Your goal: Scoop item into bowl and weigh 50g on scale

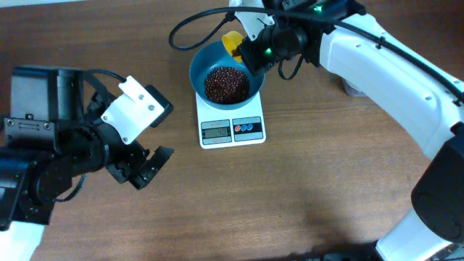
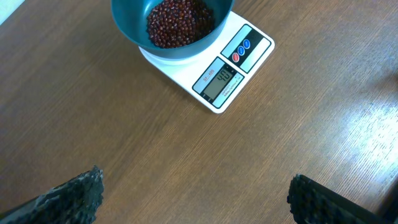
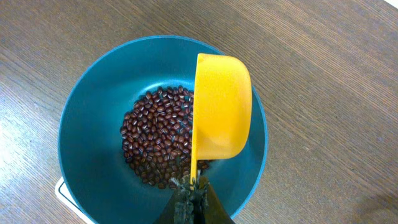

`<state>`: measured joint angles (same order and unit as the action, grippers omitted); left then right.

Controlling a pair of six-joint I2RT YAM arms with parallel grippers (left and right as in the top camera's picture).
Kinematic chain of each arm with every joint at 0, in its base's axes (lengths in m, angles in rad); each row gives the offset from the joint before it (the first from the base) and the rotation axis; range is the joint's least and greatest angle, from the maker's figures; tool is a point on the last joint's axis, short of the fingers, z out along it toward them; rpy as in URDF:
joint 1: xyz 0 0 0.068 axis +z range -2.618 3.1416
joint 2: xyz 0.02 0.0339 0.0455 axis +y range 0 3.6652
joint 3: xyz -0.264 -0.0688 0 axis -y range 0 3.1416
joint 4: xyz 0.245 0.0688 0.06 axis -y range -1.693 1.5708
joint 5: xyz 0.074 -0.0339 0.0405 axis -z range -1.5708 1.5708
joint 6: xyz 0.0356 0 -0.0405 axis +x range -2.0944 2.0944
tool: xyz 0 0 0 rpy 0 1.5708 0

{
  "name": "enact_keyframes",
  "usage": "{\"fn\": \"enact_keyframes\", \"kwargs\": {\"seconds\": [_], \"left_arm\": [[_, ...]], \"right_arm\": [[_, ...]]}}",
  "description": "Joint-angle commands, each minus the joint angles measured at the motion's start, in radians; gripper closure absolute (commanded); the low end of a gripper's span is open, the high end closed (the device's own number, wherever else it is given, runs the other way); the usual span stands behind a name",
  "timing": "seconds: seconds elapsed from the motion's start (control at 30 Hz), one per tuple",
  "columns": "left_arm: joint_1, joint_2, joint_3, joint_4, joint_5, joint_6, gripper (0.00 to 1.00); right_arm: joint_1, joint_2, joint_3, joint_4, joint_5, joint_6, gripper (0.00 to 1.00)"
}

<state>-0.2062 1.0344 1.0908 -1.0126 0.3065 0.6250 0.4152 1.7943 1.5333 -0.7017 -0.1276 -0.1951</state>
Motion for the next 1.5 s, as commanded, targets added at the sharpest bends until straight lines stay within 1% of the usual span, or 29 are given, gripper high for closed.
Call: {"fn": "enact_keyframes", "kwargs": {"seconds": [0.0,0.1,0.2,0.73,0.8,0.9,0.97,1.1,1.17,1.2,1.23,1.27,1.3,1.37,1.47], "left_arm": [[0.005,0.0,0.019,0.0,0.001,0.012,0.01],[0.005,0.0,0.019,0.0,0.001,0.012,0.01],[0.005,0.0,0.019,0.0,0.001,0.012,0.01],[0.005,0.0,0.019,0.001,0.001,0.012,0.01],[0.005,0.0,0.019,0.0,0.001,0.012,0.01],[0.005,0.0,0.019,0.0,0.001,0.012,0.01],[0.005,0.0,0.019,0.0,0.001,0.012,0.01],[0.005,0.0,0.019,0.0,0.001,0.012,0.01],[0.005,0.0,0.019,0.0,0.001,0.012,0.01],[0.005,0.0,0.019,0.0,0.001,0.012,0.01],[0.005,0.0,0.019,0.0,0.001,0.012,0.01],[0.005,0.0,0.019,0.0,0.001,0.012,0.01],[0.005,0.0,0.019,0.0,0.001,0.012,0.01],[0.005,0.0,0.019,0.0,0.001,0.012,0.01],[0.005,0.0,0.019,0.0,0.001,0.012,0.01]], "right_arm": [[0.01,-0.026,0.017,0.002,0.01,-0.012,0.96],[0.01,-0.026,0.017,-0.006,0.009,-0.132,0.96],[0.01,-0.026,0.017,-0.004,0.009,-0.176,0.96],[0.038,-0.038,0.017,-0.004,0.01,-0.169,0.96],[0.037,-0.038,0.017,0.0,0.063,-0.168,0.96],[0.037,-0.041,0.018,0.0,0.066,-0.168,0.96],[0.035,-0.054,0.025,0.011,0.119,-0.167,0.96],[0.034,-0.084,0.1,0.011,0.153,-0.167,0.96],[0.011,-0.101,0.132,0.001,0.313,-0.167,0.96],[-0.01,-0.107,0.137,-0.017,0.431,-0.167,0.96],[-0.037,-0.109,0.137,-0.057,0.554,-0.168,0.96],[-0.089,-0.109,0.137,-0.149,0.678,-0.167,0.96],[-0.115,-0.109,0.137,-0.189,0.704,-0.167,0.96],[-0.232,-0.109,0.137,-0.306,0.715,-0.167,0.96],[-0.352,-0.107,0.137,-0.379,0.691,-0.167,0.96]]}}
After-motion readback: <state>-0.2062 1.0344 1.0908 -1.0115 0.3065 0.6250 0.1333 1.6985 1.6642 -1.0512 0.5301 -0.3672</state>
